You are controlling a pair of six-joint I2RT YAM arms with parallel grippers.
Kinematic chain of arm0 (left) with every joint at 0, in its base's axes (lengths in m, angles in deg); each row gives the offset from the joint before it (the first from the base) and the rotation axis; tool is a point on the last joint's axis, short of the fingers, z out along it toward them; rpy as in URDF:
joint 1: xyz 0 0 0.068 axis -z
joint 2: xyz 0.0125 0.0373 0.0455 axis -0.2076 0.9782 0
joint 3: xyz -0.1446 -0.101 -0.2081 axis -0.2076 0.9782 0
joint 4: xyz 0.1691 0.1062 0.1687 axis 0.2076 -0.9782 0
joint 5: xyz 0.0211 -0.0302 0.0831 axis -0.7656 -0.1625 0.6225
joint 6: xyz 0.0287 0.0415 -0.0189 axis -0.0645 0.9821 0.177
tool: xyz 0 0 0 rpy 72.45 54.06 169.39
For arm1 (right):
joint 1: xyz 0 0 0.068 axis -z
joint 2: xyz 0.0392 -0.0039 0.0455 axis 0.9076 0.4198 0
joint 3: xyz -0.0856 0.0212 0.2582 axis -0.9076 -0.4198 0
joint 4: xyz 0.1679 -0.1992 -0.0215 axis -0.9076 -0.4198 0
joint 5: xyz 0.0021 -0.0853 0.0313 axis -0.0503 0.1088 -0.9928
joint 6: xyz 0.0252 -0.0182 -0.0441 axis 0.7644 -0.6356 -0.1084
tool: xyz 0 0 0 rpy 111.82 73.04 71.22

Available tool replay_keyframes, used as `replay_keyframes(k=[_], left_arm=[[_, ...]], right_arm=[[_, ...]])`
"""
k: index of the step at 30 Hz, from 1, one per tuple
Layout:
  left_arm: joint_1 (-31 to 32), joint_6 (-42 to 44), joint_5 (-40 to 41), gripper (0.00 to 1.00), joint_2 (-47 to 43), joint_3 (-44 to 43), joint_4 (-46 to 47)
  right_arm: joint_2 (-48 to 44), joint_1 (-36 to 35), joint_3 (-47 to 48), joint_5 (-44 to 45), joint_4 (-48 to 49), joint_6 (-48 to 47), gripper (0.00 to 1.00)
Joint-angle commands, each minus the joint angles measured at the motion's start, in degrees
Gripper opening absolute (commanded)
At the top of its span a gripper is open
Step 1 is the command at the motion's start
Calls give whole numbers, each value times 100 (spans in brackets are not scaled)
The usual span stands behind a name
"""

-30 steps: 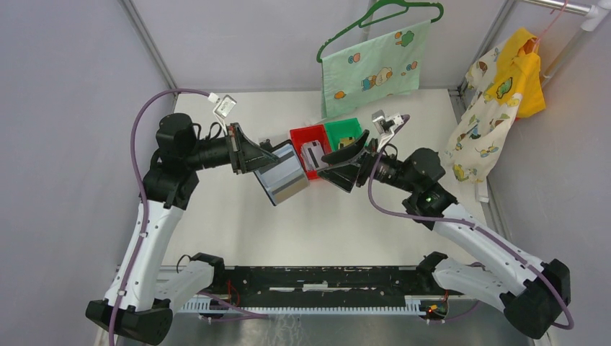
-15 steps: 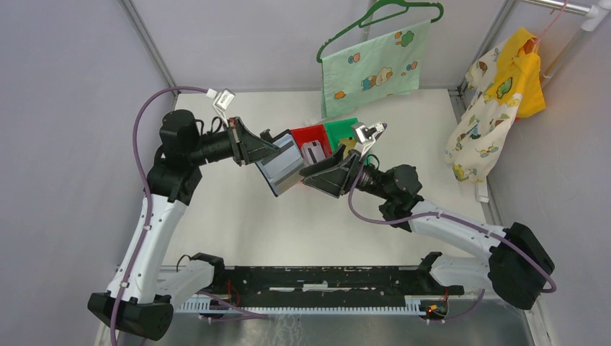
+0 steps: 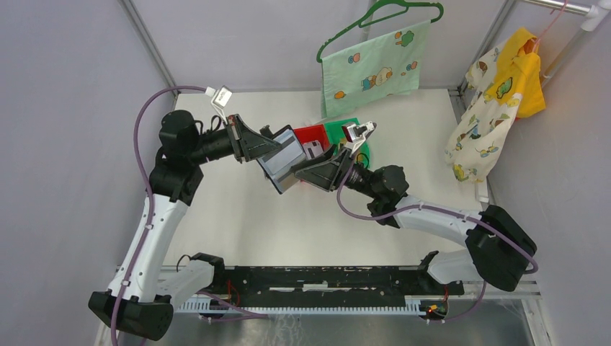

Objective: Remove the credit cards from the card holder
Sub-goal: Remove the credit card from the card holder.

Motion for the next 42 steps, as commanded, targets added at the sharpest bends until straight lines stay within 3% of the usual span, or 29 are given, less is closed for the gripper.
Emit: replay_keyframes(k=[1,13,18,26,42], left_arm=[[-28,-422,-154,2,-118,40,612],[-22,-565,-233,2,-212,77,618],[-26,-491,-152,2,-289,122,497],[-37,-145,647,2,-501,293,-142],[-43,-462,297,2,-614,320,-31]], right_arm=[[219,-35,232,162,983,297,67],[687,-122,445,323,1488,579,64],[834,-169,500,346,1958,731,56],[986,-170,289,648,2707,1005,47],[1249,-165,234,1048,2243,1147,10]])
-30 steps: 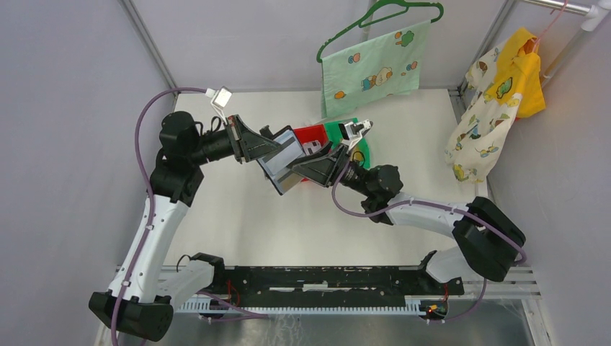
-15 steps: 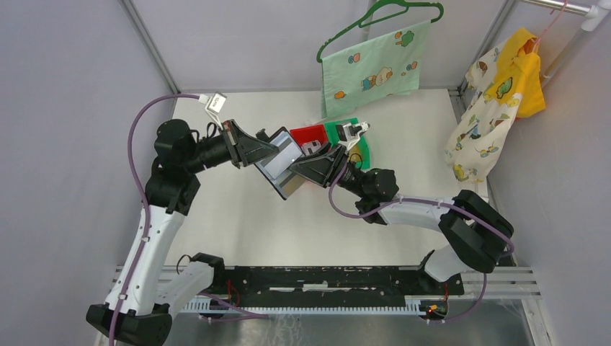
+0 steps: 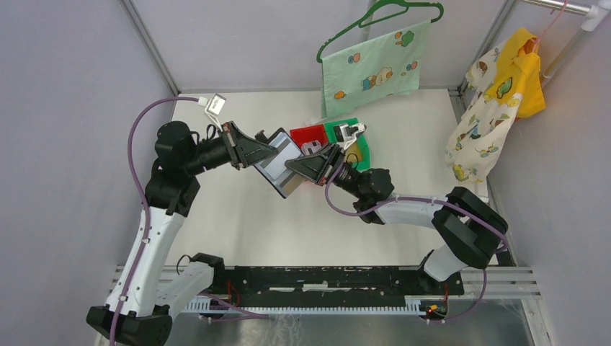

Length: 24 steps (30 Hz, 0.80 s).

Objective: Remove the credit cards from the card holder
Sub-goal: Remove the credit card from the card holder.

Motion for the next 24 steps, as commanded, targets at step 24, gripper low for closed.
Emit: replay_keyframes(k=[24], left_arm=[[-159,-655,-427,2,-209,-44,649]], right_arm=[[-481,-6,-746,447,230,-166,0]])
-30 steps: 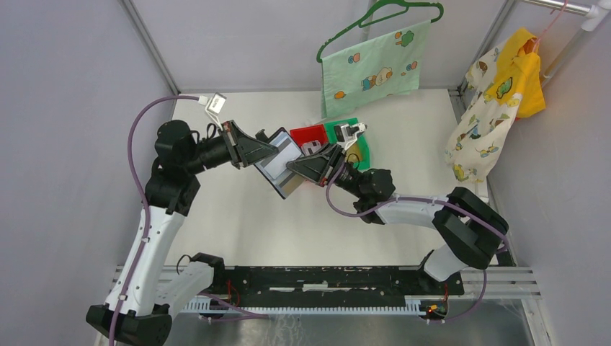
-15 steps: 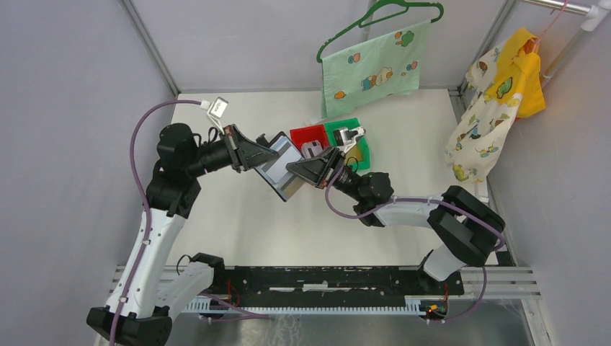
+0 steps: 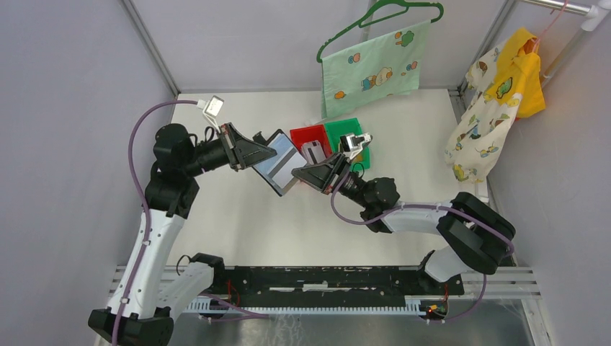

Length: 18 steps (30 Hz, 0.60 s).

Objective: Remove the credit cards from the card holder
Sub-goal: Remove the credit card from the card holder.

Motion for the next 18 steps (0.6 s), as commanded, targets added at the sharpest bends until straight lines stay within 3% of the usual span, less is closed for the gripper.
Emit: replay_keyframes(k=[1,7,12,16,18], left_arm=[[-41,-331,-217,2,-113,-191,563],[-54,-331,-197,2,-101,-211,549],[-71,-299,-189,2,-102,-157,488],[-90,-214,-186,2,-92,-206,414],[-99,-202,-190,2,-82,-233,395]], right_arm=[[-187,51,-75,178,189,-95,0],[-92,19,135,41,315,-68,1],[142,-19,524,-94,475,145,36],[397,-36,767,-186,772,421,39],[439,-36,781,-144,871,494,35]])
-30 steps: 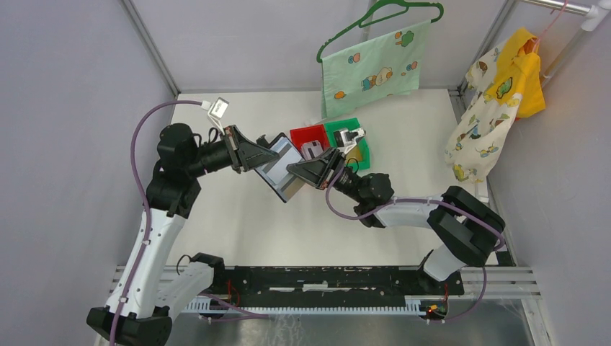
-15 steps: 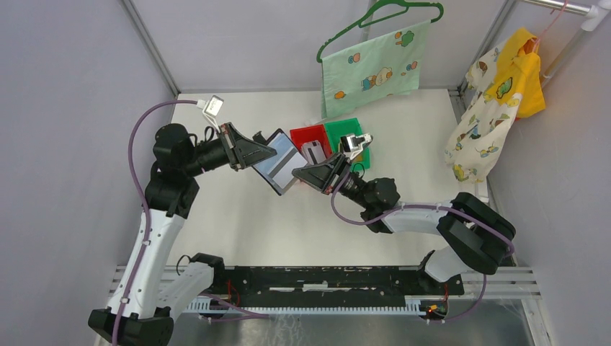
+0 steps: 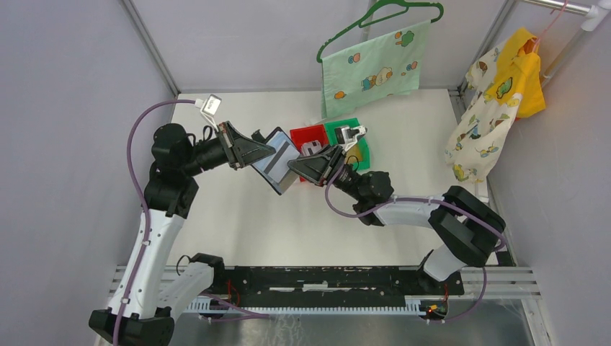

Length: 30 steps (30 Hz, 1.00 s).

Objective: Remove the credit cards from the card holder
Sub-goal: Remove the credit card from the card holder.

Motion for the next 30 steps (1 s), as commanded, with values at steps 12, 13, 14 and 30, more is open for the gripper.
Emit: replay_keyframes(k=[12,13,14,30], left_arm=[[-121,-12,-71,2,-55,-263,207],[-130,48,-36,2,-51,-274,153],[-132,130,8,2,-48,-302,54],[-244,1030,280,2,241,-1024,-756]], right_arm=[[275,-177,341,39,880,414,36],[303,-185,362,59,951,450,35],[331,-188,381,53,1011,477,33],[-147,2,-223,-107,394,100,1]])
